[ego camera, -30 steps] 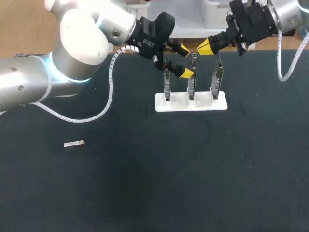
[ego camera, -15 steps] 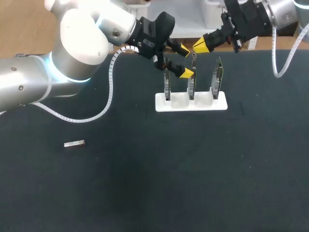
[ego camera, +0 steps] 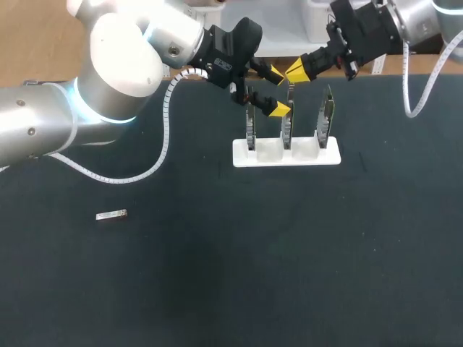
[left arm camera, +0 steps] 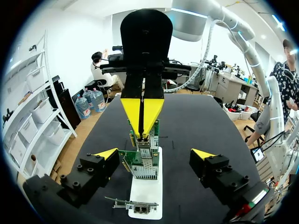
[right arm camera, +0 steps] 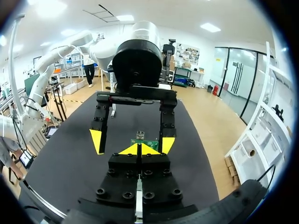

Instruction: Pick up the optical module with the left hand, and insert it into the network port with the right hand.

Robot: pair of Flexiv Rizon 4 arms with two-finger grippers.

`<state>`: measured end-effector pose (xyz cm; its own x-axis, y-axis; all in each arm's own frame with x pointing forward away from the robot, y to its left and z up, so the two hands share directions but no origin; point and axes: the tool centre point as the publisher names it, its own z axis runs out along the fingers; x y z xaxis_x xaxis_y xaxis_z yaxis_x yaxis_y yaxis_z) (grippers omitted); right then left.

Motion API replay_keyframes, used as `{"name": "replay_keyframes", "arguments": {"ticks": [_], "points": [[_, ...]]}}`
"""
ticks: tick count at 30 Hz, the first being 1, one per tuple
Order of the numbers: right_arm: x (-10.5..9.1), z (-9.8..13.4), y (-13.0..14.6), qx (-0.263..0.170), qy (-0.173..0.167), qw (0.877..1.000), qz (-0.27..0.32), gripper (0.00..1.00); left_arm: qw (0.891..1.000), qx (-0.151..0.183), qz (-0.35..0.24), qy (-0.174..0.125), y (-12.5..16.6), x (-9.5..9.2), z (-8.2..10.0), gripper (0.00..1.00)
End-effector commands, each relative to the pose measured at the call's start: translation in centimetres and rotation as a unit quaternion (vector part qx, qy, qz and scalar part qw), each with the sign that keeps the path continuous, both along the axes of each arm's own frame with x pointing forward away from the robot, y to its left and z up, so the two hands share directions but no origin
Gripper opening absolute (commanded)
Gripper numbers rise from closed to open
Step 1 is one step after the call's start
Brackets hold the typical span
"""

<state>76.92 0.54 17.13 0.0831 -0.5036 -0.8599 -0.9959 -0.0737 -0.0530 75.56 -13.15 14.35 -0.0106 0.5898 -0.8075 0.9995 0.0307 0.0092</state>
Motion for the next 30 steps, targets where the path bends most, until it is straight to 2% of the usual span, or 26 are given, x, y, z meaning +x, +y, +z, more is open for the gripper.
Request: {"name": "replay_keyframes", "arguments": {"ticks": [1,21,30], "points": [[0.0,-0.3,0.0,0.001,0.002,1.0,-0.001,0.0,1.0,0.001,-0.001,0.001,0.0,0.1,0.0,1.0],[0.4,-2.7,-0.1,0.005,0.034,0.999,-0.008,0.0,1.0,0.001,-0.001,0.001,0.0,0.1,0.0,1.0],[0.4,-3.0,0.0,0.004,0.039,0.999,-0.006,0.0,1.0,0.001,-0.001,0.001,0.0,0.1,0.0,1.0]]}}
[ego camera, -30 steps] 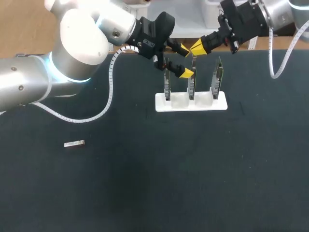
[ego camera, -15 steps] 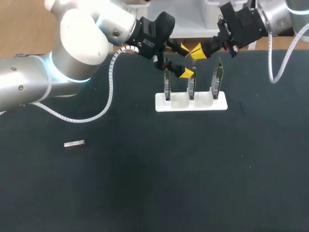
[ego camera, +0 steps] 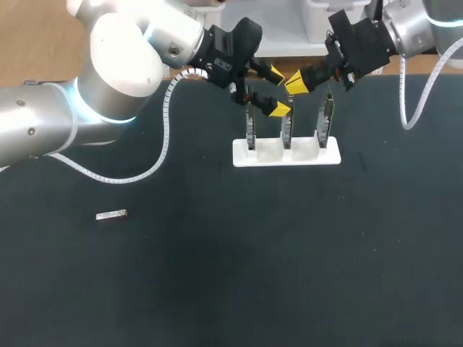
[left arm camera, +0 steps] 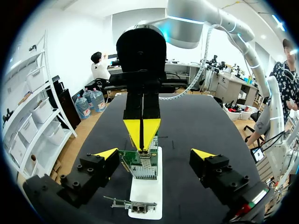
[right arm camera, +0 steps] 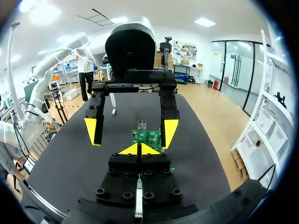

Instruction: Pick up the optical module with the left hand, and insert it into the network port with the right hand.

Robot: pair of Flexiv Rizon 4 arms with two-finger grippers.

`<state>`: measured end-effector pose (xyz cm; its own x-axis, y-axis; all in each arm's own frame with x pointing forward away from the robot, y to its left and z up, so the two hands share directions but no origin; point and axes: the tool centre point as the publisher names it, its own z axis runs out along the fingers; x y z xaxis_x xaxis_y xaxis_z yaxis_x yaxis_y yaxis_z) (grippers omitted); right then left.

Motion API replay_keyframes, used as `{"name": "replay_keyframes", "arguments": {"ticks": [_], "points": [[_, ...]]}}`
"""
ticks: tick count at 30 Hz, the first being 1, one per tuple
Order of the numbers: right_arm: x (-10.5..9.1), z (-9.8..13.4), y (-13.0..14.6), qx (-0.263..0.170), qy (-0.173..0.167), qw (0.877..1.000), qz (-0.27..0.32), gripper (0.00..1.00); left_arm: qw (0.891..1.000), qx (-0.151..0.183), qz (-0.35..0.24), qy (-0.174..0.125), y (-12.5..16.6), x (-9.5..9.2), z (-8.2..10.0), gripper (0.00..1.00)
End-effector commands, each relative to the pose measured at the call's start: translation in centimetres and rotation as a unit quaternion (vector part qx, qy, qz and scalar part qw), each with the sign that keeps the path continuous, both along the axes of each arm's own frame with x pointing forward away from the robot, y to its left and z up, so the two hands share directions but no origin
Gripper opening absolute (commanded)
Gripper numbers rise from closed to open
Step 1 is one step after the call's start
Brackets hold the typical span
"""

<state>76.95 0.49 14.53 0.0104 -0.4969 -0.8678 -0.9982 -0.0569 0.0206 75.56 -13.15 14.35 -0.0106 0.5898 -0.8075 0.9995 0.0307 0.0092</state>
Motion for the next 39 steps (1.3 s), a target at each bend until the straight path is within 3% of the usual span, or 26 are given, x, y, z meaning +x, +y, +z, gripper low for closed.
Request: {"name": "replay_keyframes", "arguments": {"ticks": [1,21,28,34,39], "points": [[0.3,-0.4,0.0,0.0,0.003,1.0,0.002,0.0,1.0,0.001,-0.001,0.001,0.0,0.1,0.0,1.0],[-0.3,-1.3,0.0,-0.007,0.021,1.0,0.003,0.0,1.0,0.001,-0.001,0.001,0.0,0.1,0.0,1.0],[-0.5,-0.1,-0.1,0.009,0.009,1.0,0.006,0.0,1.0,0.001,-0.001,0.001,0.0,0.1,0.0,1.0],[-0.7,1.5,-1.0,0.051,-0.006,0.999,0.0,0.0,1.0,0.001,-0.001,0.001,0.0,0.1,0.0,1.0],[-1.4,2.7,-2.7,0.047,-0.017,0.999,0.006,0.0,1.0,0.001,-0.001,0.001,0.0,0.1,0.0,1.0]]}}
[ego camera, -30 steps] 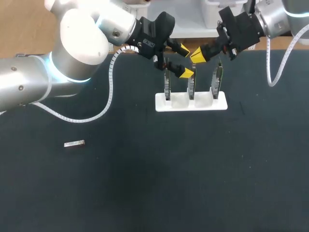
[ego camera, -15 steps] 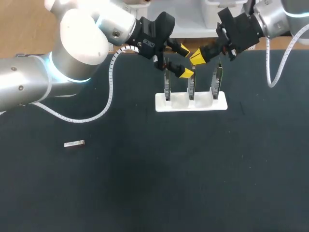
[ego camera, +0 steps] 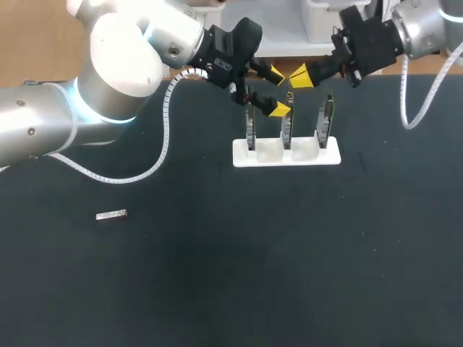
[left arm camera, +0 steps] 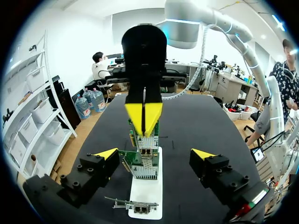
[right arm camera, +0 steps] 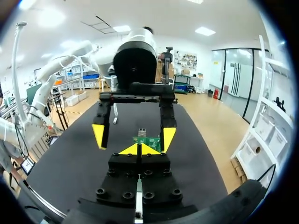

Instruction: Pick up the optical module with the left hand, and insert it into the network port with the right hand.

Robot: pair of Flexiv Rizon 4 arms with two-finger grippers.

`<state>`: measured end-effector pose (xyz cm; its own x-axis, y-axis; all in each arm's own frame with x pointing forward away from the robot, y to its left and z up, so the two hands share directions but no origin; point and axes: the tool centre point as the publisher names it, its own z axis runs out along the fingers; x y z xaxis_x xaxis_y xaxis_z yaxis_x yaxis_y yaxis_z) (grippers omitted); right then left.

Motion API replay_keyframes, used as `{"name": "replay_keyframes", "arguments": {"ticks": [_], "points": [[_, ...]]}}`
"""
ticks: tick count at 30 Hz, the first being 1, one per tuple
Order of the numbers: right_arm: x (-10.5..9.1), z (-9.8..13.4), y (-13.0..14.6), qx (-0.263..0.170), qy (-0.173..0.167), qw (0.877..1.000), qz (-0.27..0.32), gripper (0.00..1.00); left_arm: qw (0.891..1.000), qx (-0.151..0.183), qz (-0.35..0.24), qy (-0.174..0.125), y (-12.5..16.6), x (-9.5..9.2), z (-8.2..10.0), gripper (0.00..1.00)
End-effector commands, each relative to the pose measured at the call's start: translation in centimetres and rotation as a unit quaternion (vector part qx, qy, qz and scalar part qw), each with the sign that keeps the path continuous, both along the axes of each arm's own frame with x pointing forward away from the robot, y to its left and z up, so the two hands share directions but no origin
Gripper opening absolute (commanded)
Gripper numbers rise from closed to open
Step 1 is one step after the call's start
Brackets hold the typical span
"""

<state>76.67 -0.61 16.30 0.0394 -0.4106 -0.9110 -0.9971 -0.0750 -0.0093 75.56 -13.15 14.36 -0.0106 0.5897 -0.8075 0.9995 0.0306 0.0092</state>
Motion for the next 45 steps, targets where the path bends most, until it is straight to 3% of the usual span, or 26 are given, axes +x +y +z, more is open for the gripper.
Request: {"name": "replay_keyframes", "arguments": {"ticks": [1,12,24,30,45], "points": [[-1.3,1.1,-2.2,-0.001,-0.007,1.0,-0.004,0.0,1.0,0.001,-0.001,0.001,0.0,0.1,0.0,1.0],[-2.7,1.6,-6.3,-0.013,-0.009,1.0,0.008,0.0,1.0,0.001,-0.001,0.001,0.0,0.1,0.0,1.0],[-1.9,0.7,-8.9,-0.025,-0.005,1.0,0.017,0.0,1.0,0.001,-0.001,0.001,0.0,0.1,0.0,1.0],[-1.5,1.0,-9.4,-0.035,-0.004,0.998,0.044,0.0,1.0,0.001,-0.001,0.001,0.0,0.1,0.0,1.0],[-1.0,-0.6,-9.0,-0.047,0.007,0.998,0.041,0.0,1.0,0.001,-0.001,0.001,0.0,0.1,0.0,1.0]]}}
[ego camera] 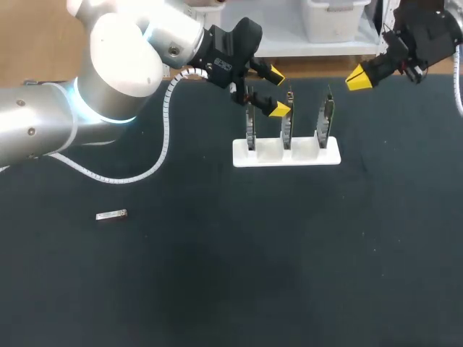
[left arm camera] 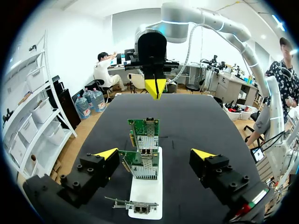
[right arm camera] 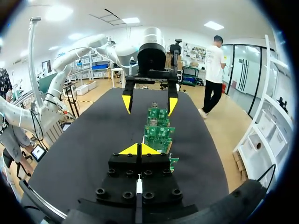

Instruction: Pick up the optical module with the left hand, and insert it into the network port with the right hand.

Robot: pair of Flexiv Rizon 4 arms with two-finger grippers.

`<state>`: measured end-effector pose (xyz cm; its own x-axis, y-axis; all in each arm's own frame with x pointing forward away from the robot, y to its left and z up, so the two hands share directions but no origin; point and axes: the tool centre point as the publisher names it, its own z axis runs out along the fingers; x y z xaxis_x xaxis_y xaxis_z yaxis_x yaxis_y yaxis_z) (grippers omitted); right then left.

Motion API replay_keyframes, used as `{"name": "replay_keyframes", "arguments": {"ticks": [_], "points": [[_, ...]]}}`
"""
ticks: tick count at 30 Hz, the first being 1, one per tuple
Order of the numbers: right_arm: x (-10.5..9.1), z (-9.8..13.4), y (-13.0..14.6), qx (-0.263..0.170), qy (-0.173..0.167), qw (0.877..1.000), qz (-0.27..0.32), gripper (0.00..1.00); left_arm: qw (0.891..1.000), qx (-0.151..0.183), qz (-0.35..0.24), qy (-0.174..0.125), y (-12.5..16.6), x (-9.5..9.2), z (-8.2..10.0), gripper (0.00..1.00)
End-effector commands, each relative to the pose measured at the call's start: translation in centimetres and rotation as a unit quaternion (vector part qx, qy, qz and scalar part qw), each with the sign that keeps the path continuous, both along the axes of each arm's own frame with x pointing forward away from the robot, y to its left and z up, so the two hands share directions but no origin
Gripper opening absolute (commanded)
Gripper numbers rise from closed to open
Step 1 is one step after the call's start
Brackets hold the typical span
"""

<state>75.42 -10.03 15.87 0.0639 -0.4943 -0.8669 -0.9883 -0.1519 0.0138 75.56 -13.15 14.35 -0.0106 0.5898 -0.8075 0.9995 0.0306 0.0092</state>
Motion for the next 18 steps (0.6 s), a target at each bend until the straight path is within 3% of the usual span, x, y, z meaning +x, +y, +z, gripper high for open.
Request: {"name": "replay_keyframes", "arguments": {"ticks": [1,18], "points": [[0.26,-0.15,0.54,-0.001,0.0,1.0,0.002,0.0,1.0,0.001,-0.001,0.001,-0.04,0.1,0.01,1.0],[0.09,-0.51,0.74,-0.009,0.003,1.0,-0.005,0.0,1.0,0.001,-0.001,0.001,-0.04,0.1,0.01,1.0]]}}
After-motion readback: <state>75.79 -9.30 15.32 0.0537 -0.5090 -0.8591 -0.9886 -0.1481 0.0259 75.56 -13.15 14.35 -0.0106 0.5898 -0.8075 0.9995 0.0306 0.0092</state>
